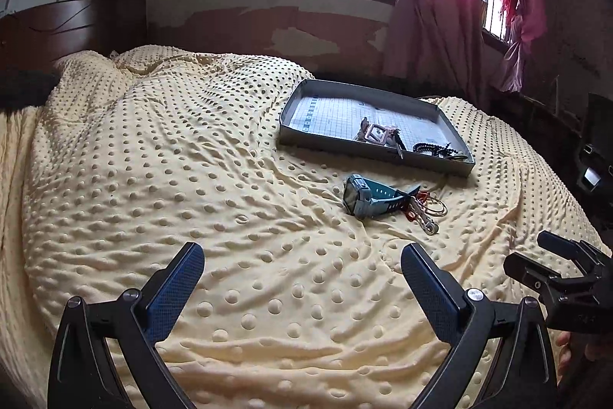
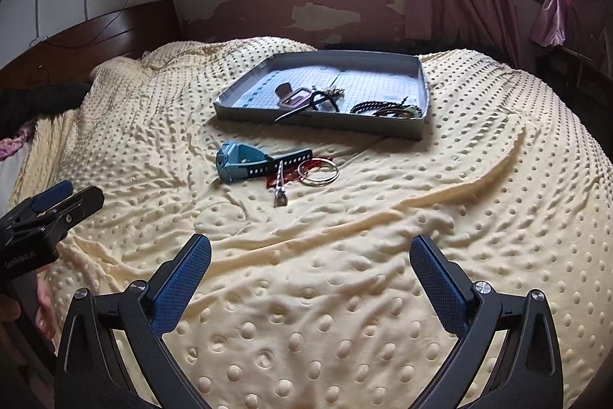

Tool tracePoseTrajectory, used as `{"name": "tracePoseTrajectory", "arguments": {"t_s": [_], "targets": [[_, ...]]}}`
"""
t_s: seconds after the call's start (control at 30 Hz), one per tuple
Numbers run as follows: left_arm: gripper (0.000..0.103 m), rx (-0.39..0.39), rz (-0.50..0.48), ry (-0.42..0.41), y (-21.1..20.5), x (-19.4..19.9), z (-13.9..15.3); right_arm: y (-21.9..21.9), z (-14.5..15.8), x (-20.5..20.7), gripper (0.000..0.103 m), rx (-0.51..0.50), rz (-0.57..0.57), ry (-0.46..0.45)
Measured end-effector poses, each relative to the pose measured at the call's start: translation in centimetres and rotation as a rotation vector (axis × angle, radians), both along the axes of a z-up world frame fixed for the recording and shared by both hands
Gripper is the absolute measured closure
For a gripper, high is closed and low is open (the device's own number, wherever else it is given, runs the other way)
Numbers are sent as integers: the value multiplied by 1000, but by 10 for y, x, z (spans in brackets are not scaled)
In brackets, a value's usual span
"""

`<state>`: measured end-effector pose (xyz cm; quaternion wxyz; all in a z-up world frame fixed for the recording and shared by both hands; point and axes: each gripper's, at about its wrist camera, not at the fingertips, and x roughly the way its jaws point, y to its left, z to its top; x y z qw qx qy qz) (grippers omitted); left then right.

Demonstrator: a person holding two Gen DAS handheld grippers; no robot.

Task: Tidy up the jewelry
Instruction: 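Pull both tools back from the tray toward the remaining jewelry, then grasp the blue watch with the left tool while the right tool grasps the white beaded strand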

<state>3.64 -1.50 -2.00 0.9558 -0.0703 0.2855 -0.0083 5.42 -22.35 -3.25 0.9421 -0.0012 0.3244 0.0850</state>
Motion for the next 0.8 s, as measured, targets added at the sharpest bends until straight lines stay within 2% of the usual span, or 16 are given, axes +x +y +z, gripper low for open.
{"name": "tracePoseTrajectory", "arguments": {"t_s": [0.13, 0.3, 0.43, 0.57, 0.63, 0.7, 0.8], "targets": [[0, -40, 10, 6, 6, 12, 0, 4, -2, 5, 1, -18, 22, 25], [0, -102, -39, 38, 10, 47, -1, 4, -6, 21, 1, 16, 89, 77], [0, -174, -81, 79, 10, 72, -8, 10, -5, 37, 1, -41, 138, 66], [11, -231, -114, 127, 4, 96, -16, 13, -5, 50, 2, -56, 183, 55], [12, -254, -134, 147, -1, 109, -21, 15, -8, 57, 12, -63, 203, 61], [14, -275, -156, 161, -5, 119, -25, 14, -14, 64, 30, -43, 213, 92], [20, -297, -190, 176, -13, 131, -31, 14, -24, 73, 33, -2, 216, 141]]}}
